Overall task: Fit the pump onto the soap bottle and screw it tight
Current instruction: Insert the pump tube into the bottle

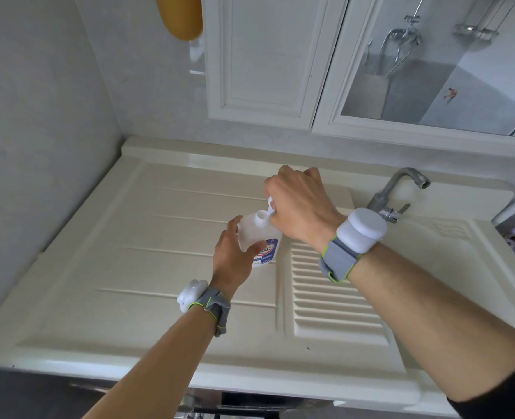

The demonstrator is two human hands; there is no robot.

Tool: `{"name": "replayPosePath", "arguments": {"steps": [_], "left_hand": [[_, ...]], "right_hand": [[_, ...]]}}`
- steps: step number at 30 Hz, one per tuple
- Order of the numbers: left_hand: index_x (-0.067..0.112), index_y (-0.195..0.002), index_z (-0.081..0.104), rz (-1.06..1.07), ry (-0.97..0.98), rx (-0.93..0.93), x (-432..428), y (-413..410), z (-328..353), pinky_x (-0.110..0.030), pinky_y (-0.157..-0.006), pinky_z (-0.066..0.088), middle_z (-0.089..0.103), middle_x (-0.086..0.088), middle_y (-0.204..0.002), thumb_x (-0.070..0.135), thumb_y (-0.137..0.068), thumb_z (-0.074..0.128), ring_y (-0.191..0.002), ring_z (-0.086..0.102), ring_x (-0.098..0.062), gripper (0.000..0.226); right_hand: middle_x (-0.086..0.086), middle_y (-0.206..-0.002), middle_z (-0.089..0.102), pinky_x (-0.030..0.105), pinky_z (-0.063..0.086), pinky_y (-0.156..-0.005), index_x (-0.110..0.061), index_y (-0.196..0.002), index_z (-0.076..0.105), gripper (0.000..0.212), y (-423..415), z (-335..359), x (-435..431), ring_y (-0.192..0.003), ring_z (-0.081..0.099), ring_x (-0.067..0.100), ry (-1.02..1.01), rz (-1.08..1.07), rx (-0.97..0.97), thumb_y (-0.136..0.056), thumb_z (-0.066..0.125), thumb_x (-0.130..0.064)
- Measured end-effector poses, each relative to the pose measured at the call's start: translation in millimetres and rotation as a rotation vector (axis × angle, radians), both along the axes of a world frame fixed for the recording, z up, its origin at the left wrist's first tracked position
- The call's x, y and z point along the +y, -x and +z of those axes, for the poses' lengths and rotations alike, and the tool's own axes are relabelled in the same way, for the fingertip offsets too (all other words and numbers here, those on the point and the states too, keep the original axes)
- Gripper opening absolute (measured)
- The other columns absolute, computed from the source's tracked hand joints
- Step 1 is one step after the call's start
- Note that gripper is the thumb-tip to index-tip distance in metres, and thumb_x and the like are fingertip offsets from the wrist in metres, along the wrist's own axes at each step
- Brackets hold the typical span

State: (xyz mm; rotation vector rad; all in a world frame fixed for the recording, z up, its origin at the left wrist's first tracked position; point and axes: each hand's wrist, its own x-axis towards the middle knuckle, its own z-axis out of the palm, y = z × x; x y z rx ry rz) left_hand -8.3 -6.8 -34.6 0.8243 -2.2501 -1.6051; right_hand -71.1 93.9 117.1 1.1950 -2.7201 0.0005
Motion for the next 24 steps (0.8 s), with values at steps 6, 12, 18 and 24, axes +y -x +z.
{"name": "replayPosePath", "arguments": {"steps": [6,12,18,24], "left_hand": [[0.024,-0.146,0.046,-0.003,-0.004,0.007,0,-1,0,-0.050,-0.107,0.049,0.060,-0.008,-0.137,0.027,-0.085,0.080,-0.128,0.058,-0.030,0.070],[0.024,-0.146,0.047,-0.002,0.008,0.006,-2,-1,0,-0.050,-0.106,0.049,0.060,-0.008,-0.137,0.028,-0.084,0.081,-0.128,0.058,-0.030,0.070],[0.026,-0.145,0.047,-0.001,0.013,-0.002,-1,-1,-1,-0.049,-0.105,0.050,0.060,-0.005,-0.137,0.030,-0.084,0.082,-0.127,0.058,-0.029,0.071],[0.028,-0.144,0.048,-0.001,0.018,0.003,-2,0,-4,-0.050,-0.104,0.051,0.061,-0.005,-0.136,0.030,-0.083,0.082,-0.126,0.059,-0.028,0.070]], "right_hand": [[0.007,-0.086,0.045,0.044,0.035,-0.092,-0.013,-0.080,0.050,0.012,7,-10,-10,-0.073,0.047,0.034,-0.023,-0.004,-0.064,-0.078,0.059,-0.004],[0.011,-0.103,0.064,0.043,0.035,-0.096,-0.009,-0.105,0.062,0.021,15,-22,-18,-0.097,0.064,0.036,-0.012,-0.021,-0.137,-0.084,0.061,-0.007],[0.010,-0.103,0.068,0.042,0.036,-0.093,-0.010,-0.104,0.063,0.019,16,-35,-22,-0.099,0.065,0.036,-0.019,-0.010,-0.157,-0.084,0.061,-0.008],[0.011,-0.100,0.068,0.042,0.036,-0.092,-0.008,-0.103,0.063,0.018,17,-39,-26,-0.095,0.065,0.037,-0.031,0.012,-0.152,-0.085,0.061,-0.006]]}}
